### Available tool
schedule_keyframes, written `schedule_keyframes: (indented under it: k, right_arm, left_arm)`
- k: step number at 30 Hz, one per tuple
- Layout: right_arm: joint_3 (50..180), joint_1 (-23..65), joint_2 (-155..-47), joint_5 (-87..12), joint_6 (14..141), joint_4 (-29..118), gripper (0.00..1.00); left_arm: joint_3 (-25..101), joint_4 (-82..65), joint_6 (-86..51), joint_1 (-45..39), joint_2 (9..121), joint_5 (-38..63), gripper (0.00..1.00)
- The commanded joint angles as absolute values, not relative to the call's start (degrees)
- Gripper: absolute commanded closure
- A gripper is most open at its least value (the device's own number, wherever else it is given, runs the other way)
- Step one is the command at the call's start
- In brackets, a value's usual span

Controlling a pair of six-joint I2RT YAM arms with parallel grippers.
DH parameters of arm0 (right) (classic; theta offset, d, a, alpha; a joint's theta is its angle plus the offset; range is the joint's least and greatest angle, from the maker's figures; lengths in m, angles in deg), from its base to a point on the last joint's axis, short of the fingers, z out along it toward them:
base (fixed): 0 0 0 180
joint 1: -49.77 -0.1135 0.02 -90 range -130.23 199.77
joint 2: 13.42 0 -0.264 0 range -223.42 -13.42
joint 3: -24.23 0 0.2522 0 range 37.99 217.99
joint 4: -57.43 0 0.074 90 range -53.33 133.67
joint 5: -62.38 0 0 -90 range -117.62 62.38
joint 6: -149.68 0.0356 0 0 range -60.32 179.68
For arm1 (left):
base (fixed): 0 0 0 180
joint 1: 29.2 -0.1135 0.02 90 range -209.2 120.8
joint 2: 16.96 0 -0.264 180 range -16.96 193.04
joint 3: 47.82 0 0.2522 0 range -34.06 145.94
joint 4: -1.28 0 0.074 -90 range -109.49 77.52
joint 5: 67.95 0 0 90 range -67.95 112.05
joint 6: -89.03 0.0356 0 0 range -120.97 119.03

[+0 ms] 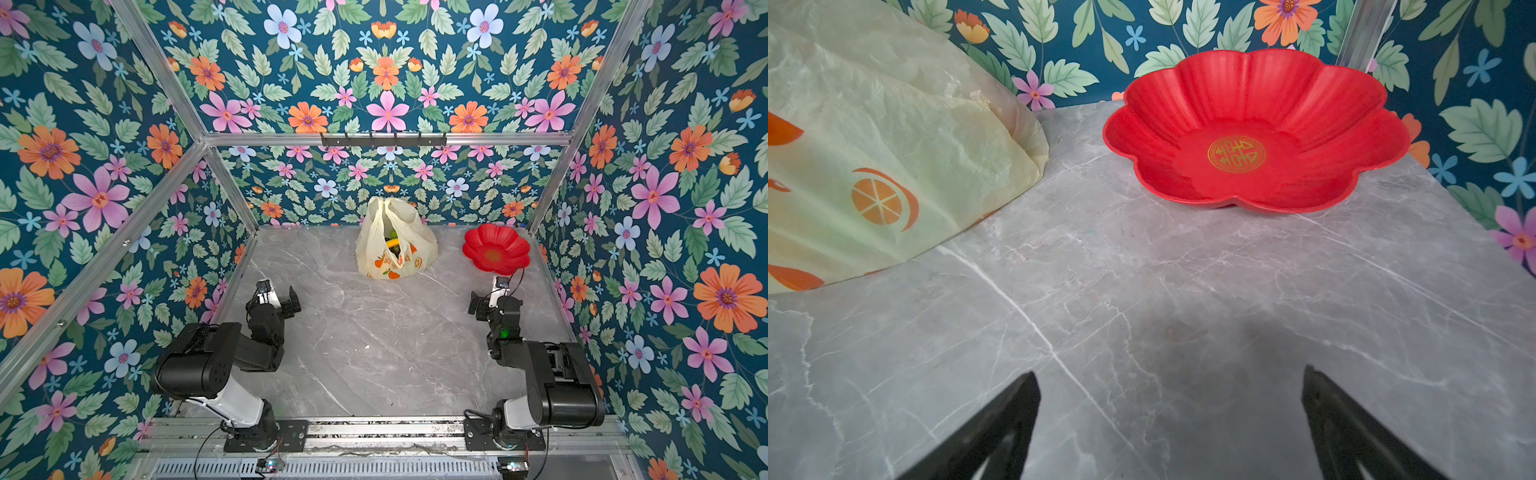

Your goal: Take the fake fruits out of the plastic bag

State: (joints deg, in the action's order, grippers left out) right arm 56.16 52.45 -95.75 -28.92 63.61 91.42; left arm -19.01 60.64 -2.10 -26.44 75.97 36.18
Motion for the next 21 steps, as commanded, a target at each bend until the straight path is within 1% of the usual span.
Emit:
schedule_keyframes:
  k: [1,5,9,12,14,16,19,21]
  right_arm:
    - [56.1,52.3,-95.8,-28.9,63.3,93.2,0.01]
    - [55.4,52.2,-95.5,-30.1,62.6,94.3,0.01]
    - [54.1,51.2,-93.1,-30.3,61.2,94.9,0.01]
    - [52.9,50.0,-89.9,-30.4,59.9,94.4,0.01]
    - [53.0,48.4,-86.9,-29.6,57.9,91.3,0.01]
    - [54.0,46.4,-83.0,-28.2,57.3,85.5,0.01]
    - [55.5,44.4,-75.9,-29.7,56.3,77.8,0.01]
    - [57.0,44.4,-70.5,-30.2,58.7,72.2,0.01]
  left_arm:
    - [-20.1,64.1,-0.7,-26.4,75.7,32.7,0.00]
    - [-23.0,68.6,-0.4,-26.4,74.4,32.0,0.00]
    - [-27.1,72.0,2.1,-25.9,70.1,26.4,0.00]
    - [-28.2,68.7,3.6,-23.2,63.9,30.0,0.00]
    - [-27.4,61.9,4.0,-21.8,57.9,31.0,0.00]
    - [-25.4,53.0,0.7,-21.5,52.2,30.4,0.00]
    - [-20.9,38.9,-9.1,-21.4,44.5,31.4,0.00]
    - [-17.3,28.1,-16.6,-21.4,40.5,33.9,0.00]
